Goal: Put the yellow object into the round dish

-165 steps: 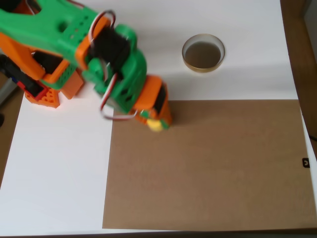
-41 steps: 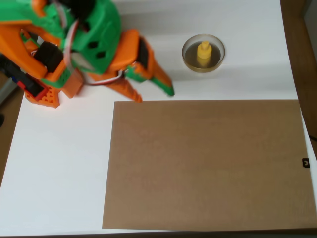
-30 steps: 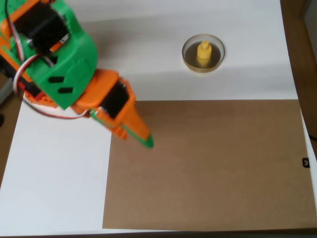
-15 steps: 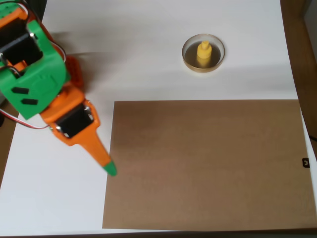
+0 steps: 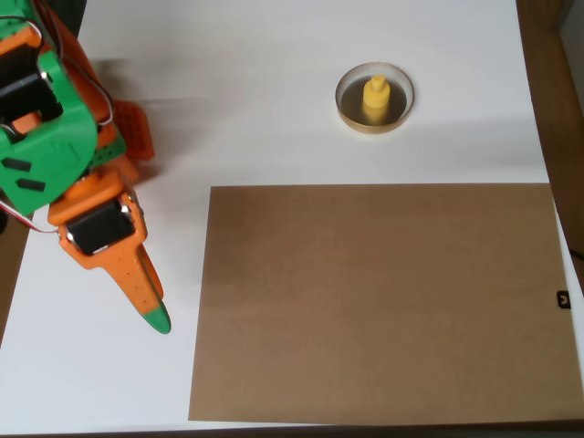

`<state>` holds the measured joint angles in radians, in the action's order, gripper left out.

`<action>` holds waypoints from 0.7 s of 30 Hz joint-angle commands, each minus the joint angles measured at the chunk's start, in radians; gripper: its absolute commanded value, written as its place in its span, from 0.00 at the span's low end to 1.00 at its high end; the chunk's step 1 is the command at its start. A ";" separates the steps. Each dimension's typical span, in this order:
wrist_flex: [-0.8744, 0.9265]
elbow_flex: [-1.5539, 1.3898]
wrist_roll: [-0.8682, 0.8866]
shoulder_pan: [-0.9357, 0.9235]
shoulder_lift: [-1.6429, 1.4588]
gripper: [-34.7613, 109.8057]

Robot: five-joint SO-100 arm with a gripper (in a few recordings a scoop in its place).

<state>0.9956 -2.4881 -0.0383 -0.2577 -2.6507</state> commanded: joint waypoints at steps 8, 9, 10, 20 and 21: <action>-0.044 -0.204 -0.018 -0.028 -0.241 0.39; -0.038 -0.236 -0.025 -0.028 -0.290 0.39; -0.026 -0.264 -0.029 -0.031 -0.344 0.40; 0.086 -0.405 -0.052 -0.086 -0.614 0.41; 0.084 -0.410 -0.051 -0.087 -0.614 0.41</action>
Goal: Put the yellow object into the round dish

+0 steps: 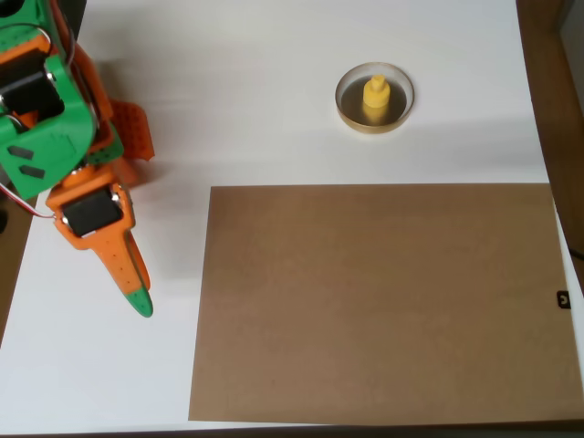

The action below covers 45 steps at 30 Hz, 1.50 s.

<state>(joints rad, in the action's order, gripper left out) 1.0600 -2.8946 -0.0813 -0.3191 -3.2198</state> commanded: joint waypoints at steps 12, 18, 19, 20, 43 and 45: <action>0.026 -0.043 -0.015 -0.028 -0.044 0.41; 0.029 -0.044 -0.006 -0.038 -0.044 0.39; 0.029 -0.044 -0.003 -0.038 -0.044 0.38; 0.025 -0.044 0.000 -0.041 -0.044 0.36; -0.015 -0.057 0.043 -0.081 -0.044 0.24; -0.015 -0.057 0.043 -0.081 -0.044 0.24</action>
